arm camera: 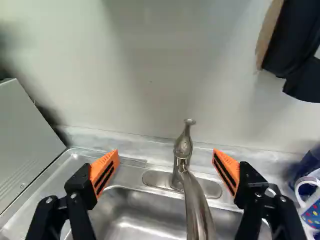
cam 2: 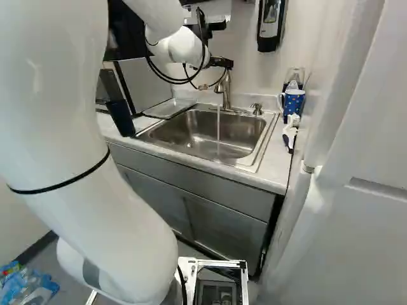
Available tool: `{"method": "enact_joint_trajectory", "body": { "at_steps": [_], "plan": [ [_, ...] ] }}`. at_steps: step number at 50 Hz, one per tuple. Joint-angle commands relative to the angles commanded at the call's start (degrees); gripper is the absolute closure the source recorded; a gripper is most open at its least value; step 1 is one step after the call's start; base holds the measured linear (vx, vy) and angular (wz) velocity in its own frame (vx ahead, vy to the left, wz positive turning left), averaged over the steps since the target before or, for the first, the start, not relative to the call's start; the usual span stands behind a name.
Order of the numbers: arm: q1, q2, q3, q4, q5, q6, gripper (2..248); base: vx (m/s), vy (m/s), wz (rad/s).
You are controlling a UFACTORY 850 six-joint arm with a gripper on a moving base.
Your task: Rinse the cup and place it in the tray
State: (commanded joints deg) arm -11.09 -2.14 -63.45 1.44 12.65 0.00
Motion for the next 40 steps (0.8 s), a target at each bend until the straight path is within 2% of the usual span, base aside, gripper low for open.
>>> {"method": "enact_joint_trajectory", "body": {
  "at_steps": [19, 40],
  "plan": [
    [-1.8, 5.1, 5.1, 0.0, -2.4, 0.0, 3, 0.0, 0.0, 0.0],
    [-3.2, 10.6, 10.3, 0.0, -9.6, 0.0, 3, 0.0, 0.0, 0.0]
  ]
}}
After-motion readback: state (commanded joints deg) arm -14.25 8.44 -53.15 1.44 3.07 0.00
